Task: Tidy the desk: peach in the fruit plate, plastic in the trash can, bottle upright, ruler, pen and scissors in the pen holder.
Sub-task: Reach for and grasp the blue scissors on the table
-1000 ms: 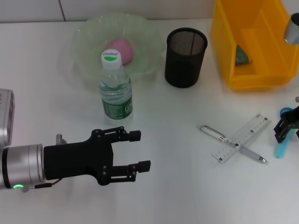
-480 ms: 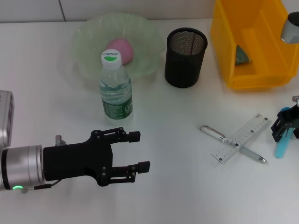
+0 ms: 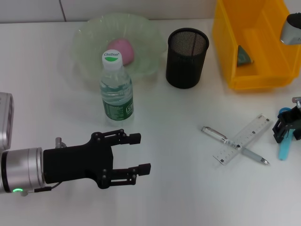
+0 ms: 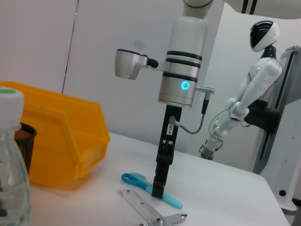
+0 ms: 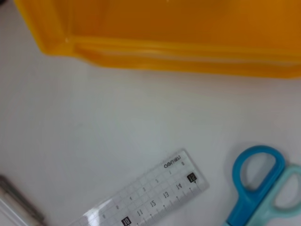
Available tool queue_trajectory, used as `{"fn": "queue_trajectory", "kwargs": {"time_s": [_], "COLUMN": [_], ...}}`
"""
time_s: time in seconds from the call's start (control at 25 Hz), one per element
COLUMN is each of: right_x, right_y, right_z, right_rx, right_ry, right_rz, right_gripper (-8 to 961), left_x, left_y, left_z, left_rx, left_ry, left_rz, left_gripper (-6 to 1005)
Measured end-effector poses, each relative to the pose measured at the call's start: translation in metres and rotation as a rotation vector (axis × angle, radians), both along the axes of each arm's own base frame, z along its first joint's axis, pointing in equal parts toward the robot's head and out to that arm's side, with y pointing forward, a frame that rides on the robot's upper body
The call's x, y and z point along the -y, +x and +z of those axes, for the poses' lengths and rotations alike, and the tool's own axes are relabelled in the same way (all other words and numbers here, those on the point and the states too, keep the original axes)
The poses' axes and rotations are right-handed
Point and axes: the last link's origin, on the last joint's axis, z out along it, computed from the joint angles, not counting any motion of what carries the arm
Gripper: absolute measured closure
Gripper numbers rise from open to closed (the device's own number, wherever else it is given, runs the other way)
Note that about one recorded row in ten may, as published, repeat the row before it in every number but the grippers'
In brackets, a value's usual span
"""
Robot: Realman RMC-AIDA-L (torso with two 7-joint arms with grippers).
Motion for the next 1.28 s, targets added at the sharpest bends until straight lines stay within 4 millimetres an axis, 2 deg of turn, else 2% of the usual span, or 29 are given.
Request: {"fn": "queue_trajectory", "kwargs": {"time_s": [0.84,0.96,1.16,1.28], "right_x": [0.0006,0.0013,0.0032,0.0037], "right_y": [-0.0011,-0.0005,0.0017,0.0026], "right_z": [-0.0031,-0.003,-0.002,-0.001], "right_rx": [0.018,0.019,0.027,0.028], "right_ry": [-0.018,-0.02,-0.026,-0.024], "right_rz": [0.015,0.013,0.012,0.011], "right_gripper": [602,698,758,759], "left_x": [-0.0004,-0.0004,-0.0007,-0.0009], "left_y": [-0.0007,-0.0005,-0.0001,0.0001], "left_z": [-0.0004,-0.0002,0.0002,0.0004], "left_rx": [-0.004,-0.003,-0.003,-0.003], "left_ry": [0.002,0.002,0.003,0.003], "left_rz": [0.004,0.003,-0.001,-0.002], "left_gripper": [229,229,229,229]}}
